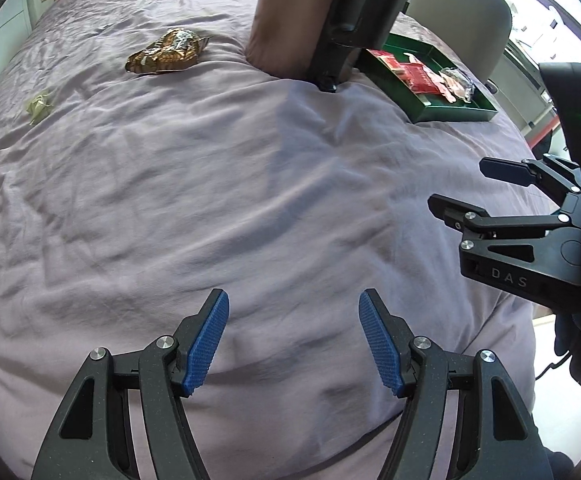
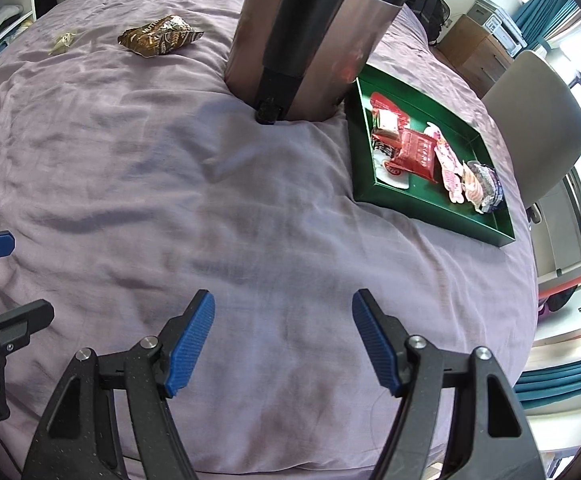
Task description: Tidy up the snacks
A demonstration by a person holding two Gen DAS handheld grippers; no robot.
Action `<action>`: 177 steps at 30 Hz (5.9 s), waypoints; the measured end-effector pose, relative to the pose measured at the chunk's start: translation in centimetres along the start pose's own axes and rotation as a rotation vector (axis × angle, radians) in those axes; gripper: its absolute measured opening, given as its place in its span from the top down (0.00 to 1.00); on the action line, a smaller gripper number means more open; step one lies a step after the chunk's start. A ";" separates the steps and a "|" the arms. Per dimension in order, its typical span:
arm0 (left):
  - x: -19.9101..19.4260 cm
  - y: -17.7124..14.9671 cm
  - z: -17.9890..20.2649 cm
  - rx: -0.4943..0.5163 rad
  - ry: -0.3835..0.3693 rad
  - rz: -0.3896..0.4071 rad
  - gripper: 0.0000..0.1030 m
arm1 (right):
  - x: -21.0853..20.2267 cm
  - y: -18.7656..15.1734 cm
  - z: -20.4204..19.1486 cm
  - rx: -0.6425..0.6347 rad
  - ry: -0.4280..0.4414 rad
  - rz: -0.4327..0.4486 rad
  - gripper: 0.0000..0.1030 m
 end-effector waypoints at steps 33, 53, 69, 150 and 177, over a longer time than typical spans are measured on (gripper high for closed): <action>-1.6 0.0 10.8 0.177 -0.353 -0.031 0.36 | 0.9 -2.3 5.6 0.093 -0.099 -0.042 0.00; -2.6 -0.5 13.6 0.238 -0.471 -0.038 0.36 | 1.3 -2.9 6.3 0.101 -0.111 -0.056 0.00; -2.7 -0.6 14.0 0.259 -0.470 -0.033 0.35 | 1.3 -2.9 6.3 0.101 -0.110 -0.057 0.00; 1.9 13.9 -30.5 -0.347 0.402 0.173 0.35 | 8.3 22.1 -12.1 0.102 0.418 0.141 0.00; 5.0 15.7 -32.2 -0.349 0.392 0.263 0.80 | 11.7 25.8 -13.1 0.210 0.520 0.253 0.00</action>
Point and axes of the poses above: each gripper's, at about its wrist camera, not at the fingertips, and x roughly the way its jaws point, z to its right, y to its top, the point moved 5 cm from there along x, roughly the way its jaws point, and after that the axes turned 6 degrees about z, right-handed, at the moved point
